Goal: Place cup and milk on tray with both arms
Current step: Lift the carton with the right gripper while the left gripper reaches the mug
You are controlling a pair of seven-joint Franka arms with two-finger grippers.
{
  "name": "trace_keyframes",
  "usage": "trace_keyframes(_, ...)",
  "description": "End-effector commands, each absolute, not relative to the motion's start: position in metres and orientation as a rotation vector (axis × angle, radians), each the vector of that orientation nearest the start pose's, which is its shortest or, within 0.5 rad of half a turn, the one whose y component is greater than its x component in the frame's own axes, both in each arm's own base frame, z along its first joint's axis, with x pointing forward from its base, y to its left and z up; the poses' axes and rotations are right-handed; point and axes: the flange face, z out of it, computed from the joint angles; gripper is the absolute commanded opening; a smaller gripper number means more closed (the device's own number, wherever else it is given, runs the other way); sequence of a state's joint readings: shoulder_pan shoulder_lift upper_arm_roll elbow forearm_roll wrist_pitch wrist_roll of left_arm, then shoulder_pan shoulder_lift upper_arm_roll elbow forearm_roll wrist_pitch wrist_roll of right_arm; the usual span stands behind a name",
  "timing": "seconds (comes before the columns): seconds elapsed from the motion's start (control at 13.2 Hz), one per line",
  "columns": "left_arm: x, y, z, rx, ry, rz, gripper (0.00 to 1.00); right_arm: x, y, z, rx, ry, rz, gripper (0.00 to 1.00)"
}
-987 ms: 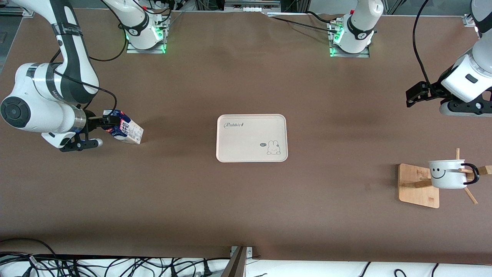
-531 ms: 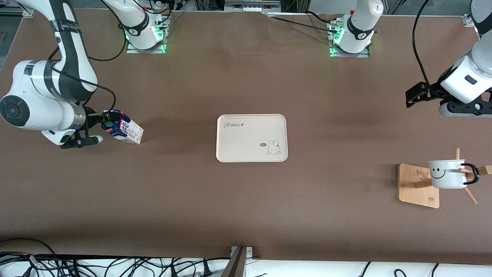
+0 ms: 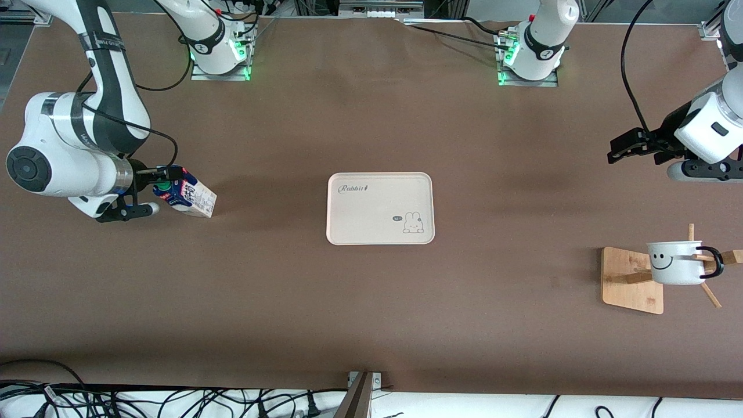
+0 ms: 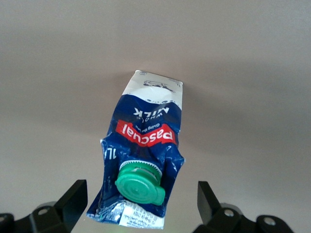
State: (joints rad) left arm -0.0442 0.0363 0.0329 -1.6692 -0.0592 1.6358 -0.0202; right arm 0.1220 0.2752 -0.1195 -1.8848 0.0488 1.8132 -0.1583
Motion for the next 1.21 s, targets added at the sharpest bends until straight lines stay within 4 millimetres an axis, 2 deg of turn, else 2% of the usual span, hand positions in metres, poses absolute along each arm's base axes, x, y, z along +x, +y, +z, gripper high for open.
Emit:
trace_keyframes(0.0, 0.575, -0.019, 0.568, -3.205, -0.001, 0.12, 1.0, 0.574, 0.004, 0.336, -3.014, -0.133, 0.526, 1.0)
trace_keyframes(0.15, 0.582, -0.019, 0.568, -3.204, -0.015, 0.12, 1.0, 0.574, -0.002, 0.331, -2.976, -0.078, 0.528, 1.0)
trace_keyframes(0.53, 0.605, -0.029, 0.561, -3.143, 0.034, 0.257, 1.0, 0.574, -0.004, 0.323, -2.967, -0.062, 0.544, 1.0)
trace_keyframes(0.76, 0.612, -0.022, 0.551, -3.145, 0.008, 0.252, 1.0, 0.574, -0.004, 0.323, -2.966, -0.062, 0.549, 1.0)
trace_keyframes(0.91, 0.619, -0.017, 0.55, -3.153, -0.011, 0.168, 1.0, 0.574, -0.003, 0.323, -2.967, -0.065, 0.551, 0.99)
trace_keyframes(1.06, 0.623, -0.013, 0.549, -3.153, -0.103, 0.108, 1.0, 0.574, -0.003, 0.324, -2.968, -0.066, 0.547, 0.6)
trace_keyframes(1.14, 0.622, -0.011, 0.544, -3.148, -0.174, 0.098, 1.0, 0.574, -0.003, 0.324, -2.968, -0.068, 0.547, 0.47)
